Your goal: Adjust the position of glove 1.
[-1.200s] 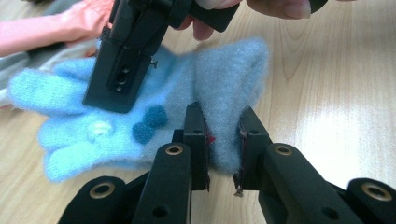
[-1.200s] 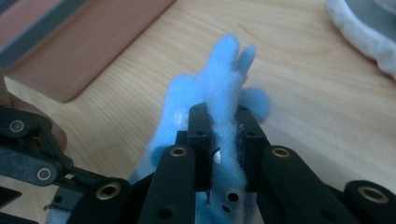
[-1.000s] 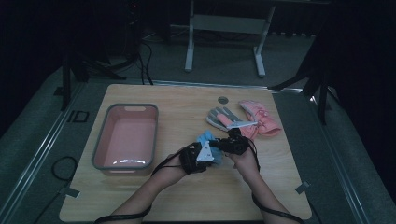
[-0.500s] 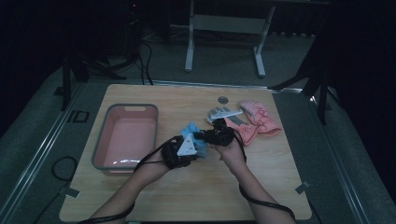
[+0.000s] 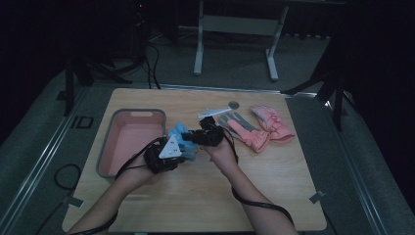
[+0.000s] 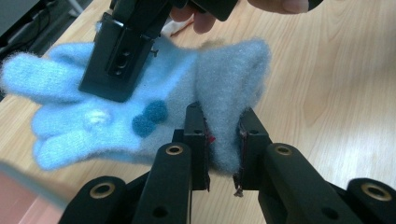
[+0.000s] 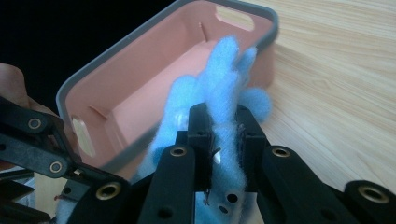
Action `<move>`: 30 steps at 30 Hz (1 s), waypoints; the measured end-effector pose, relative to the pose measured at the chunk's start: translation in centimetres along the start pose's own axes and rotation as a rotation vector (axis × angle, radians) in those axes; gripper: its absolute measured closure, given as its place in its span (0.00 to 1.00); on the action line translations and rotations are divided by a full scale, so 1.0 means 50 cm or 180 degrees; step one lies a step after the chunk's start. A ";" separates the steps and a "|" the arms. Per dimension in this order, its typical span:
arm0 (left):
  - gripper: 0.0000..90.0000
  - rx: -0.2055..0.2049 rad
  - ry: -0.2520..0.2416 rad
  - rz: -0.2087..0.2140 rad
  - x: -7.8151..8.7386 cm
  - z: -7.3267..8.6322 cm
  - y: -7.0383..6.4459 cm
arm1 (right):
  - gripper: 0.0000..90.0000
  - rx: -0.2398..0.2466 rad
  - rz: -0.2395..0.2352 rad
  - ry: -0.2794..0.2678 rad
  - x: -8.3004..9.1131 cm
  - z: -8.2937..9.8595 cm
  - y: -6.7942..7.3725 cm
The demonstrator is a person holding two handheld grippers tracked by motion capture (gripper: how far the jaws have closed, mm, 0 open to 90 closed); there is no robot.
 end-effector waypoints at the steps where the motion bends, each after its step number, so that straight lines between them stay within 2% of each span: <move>1: 0.88 0.0000 0.0000 0.0000 0.000 0.000 0.000 | 0.89 0.0000 0.0000 0.0000 0.000 0.000 0.000; 2: 0.88 0.0034 0.0000 -0.0022 0.015 0.009 0.012 | 0.89 0.0001 -0.0013 -0.0004 -0.004 -0.004 0.003; 4: 0.88 0.0059 0.0002 -0.0056 0.026 0.016 0.022 | 0.89 -0.0010 -0.0083 -0.0021 -0.024 -0.025 0.017; 12: 0.88 0.0134 0.0041 -0.0176 0.072 0.052 0.057 | 0.89 0.0090 -0.0167 -0.0021 -0.076 -0.069 0.056; 17: 0.88 0.0184 0.0127 -0.0267 0.096 0.087 0.078 | 0.89 0.0102 -0.0255 0.0021 -0.118 -0.084 0.080; 26: 0.88 0.0375 0.0225 -0.0355 0.134 0.149 0.113 | 0.89 0.0169 -0.0373 0.0081 -0.193 -0.110 0.124; 30: 0.88 0.0416 0.0245 -0.0364 0.138 0.168 0.120 | 0.89 0.0145 -0.0388 0.0108 -0.216 -0.104 0.129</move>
Point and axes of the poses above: each handheld gripper's, and its own axes: x roughly backward along the jaws, z roughly out of its underside, y roughly to its left, the point moved 10 cm from there along -x, roughly forward along the jaws, and after that the axes turned 9 degrees about x, right-handed, at the moved point
